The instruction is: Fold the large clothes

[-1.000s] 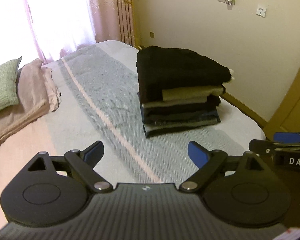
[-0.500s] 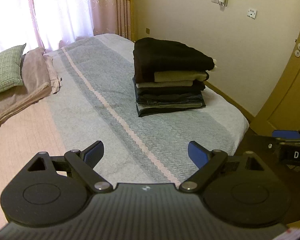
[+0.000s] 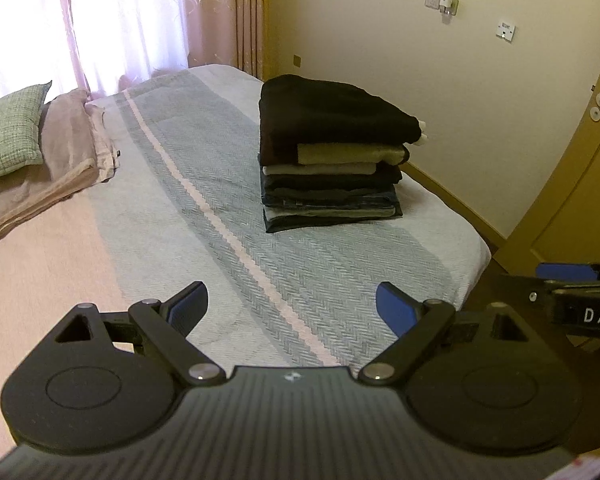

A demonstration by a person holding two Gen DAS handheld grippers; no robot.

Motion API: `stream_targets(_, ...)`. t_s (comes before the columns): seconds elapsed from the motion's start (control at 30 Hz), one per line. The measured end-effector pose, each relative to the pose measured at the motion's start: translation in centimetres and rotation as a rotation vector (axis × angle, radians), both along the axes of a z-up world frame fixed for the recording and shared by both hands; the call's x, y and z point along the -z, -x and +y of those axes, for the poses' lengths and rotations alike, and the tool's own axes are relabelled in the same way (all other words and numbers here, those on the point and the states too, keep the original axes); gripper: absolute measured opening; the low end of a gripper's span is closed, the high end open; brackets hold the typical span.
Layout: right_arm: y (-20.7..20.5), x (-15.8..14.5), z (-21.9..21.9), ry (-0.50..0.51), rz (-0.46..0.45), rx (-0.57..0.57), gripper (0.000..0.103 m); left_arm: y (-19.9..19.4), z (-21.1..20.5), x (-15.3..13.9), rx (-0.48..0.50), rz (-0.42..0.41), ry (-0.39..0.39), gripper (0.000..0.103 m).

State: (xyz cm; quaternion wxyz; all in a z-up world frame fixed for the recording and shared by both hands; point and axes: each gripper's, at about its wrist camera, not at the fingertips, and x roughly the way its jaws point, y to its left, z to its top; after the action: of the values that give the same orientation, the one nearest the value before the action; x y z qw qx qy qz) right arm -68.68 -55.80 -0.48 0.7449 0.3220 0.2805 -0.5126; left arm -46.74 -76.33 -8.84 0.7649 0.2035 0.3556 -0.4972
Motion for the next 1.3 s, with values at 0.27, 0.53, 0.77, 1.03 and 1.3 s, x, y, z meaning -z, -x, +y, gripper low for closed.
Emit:
stream_targets(0.27,0.5,0.0,-0.1,0.000,-0.004,-0.006,0.063,0.6,-0.2,-0.3,0.004,-0.007,0.002,0.089)
stream_targets(0.53,0.8,0.0,-0.1,-0.006,-0.008,-0.006,0.063,1.1,-0.5,-0.3,0.014,-0.005,-0.006,0.089)
stream_targets(0.77,1.0,-0.1,-0.1,-0.006,-0.010,-0.010,0.063,1.4,-0.6,-0.3,0.016,-0.007,-0.003,0.089)
stream_targets(1.03,1.2,-0.1,0.0,-0.003,-0.013,-0.009,0.063,1.8,-0.7,-0.4,0.022,-0.009,-0.001,0.089)
stream_targets(1.3,1.3,-0.1,0.0,-0.007,-0.012,0.003,0.063,2.0,-0.9,-0.3,0.040,-0.002,0.003,0.089)
